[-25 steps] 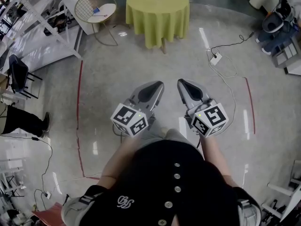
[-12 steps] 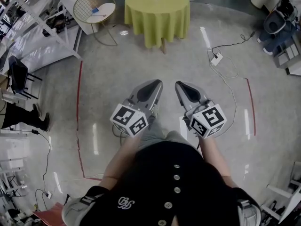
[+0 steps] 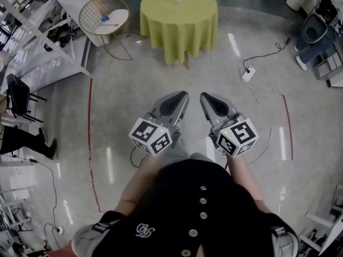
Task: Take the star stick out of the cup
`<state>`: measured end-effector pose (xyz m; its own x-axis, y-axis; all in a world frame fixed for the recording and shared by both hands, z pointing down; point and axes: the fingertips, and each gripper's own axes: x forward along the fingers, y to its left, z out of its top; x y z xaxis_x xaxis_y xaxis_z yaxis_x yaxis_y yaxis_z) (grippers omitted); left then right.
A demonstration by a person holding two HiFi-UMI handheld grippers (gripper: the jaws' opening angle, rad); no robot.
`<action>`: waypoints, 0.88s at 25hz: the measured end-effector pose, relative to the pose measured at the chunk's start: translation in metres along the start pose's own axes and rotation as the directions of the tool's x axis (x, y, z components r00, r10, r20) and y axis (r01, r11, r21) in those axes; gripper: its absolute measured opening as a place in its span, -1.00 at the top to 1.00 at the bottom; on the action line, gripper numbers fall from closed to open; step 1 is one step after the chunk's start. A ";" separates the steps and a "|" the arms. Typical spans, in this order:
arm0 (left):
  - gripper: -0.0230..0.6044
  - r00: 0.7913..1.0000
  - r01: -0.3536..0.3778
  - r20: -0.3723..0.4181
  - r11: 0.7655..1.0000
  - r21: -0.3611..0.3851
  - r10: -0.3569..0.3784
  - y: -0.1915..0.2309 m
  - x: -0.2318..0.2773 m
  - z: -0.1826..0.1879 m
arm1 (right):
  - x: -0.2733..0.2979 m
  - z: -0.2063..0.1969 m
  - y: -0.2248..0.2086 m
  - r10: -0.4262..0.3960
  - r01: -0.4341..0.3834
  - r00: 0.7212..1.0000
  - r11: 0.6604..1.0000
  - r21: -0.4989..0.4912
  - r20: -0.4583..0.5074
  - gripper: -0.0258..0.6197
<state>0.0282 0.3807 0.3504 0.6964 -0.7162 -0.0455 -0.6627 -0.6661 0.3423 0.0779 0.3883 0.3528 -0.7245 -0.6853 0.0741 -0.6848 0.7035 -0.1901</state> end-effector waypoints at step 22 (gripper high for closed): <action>0.84 0.993 0.104 -0.051 0.995 0.016 -0.103 0.150 0.103 0.059 | 0.161 0.035 -0.104 -0.092 0.092 0.996 0.996 0.015 -0.009 0.91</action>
<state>-0.0156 0.1943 0.3413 0.7739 -0.6325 -0.0323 -0.5913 -0.7398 0.3210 0.0356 0.1978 0.3502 -0.6593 -0.7452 0.1003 -0.7473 0.6345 -0.1974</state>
